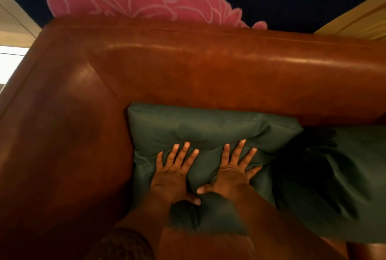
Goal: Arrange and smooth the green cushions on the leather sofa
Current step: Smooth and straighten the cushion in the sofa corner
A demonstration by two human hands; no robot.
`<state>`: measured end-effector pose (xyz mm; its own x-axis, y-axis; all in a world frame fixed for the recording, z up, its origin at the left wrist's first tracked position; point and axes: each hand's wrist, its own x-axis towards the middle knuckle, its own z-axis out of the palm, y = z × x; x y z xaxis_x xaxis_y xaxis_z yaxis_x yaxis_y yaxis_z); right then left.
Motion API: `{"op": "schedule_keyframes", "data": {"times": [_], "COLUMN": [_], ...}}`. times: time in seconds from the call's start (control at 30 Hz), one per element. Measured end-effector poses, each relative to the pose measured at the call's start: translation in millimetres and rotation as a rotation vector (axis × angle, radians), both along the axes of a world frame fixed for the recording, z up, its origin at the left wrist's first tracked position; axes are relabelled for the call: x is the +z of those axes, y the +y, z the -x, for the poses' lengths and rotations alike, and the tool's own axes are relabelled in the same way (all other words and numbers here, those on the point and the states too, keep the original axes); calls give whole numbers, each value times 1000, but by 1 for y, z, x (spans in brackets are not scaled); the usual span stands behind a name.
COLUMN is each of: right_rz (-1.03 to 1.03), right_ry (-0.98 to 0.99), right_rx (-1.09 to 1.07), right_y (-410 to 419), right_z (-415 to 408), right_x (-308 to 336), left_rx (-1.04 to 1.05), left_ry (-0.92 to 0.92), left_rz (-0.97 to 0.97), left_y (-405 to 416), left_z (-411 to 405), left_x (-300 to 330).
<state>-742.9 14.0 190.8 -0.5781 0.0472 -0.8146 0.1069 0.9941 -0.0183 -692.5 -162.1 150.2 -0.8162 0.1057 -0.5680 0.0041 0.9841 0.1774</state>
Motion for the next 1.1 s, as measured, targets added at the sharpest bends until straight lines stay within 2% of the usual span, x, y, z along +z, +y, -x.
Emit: {"op": "schedule_keyframes", "data": {"times": [0.5, 0.7, 0.8, 0.87, 0.93, 1.0, 1.03, 1.1], "right_rz": [18, 94, 234, 401, 568, 579, 539, 479], "right_ry": [62, 160, 297, 440, 660, 877, 950, 916], "right_rx": [22, 37, 45, -65, -380, -666, -747, -833], "right_y": [1, 6, 17, 32, 54, 74, 80, 88], "right_z": [8, -4, -21, -31, -36, -31, -24, -3], "right_x": [-27, -15, -5, 4, 15, 27, 31, 27], "left_rx": [-17, -44, -86, 90, 444, 742, 862, 1070], "left_ry": [-53, 97, 229, 406, 705, 915, 919, 753], "left_rz": [20, 2, -94, -247, -382, -367, -330, -371], "left_y": [-2, -3, -10, -19, -29, -40, -45, -49], "left_z": [10, -4, -15, -21, -23, -15, -6, 14], "left_x": [-16, 1, 20, 37, 48, 58, 61, 66]}}
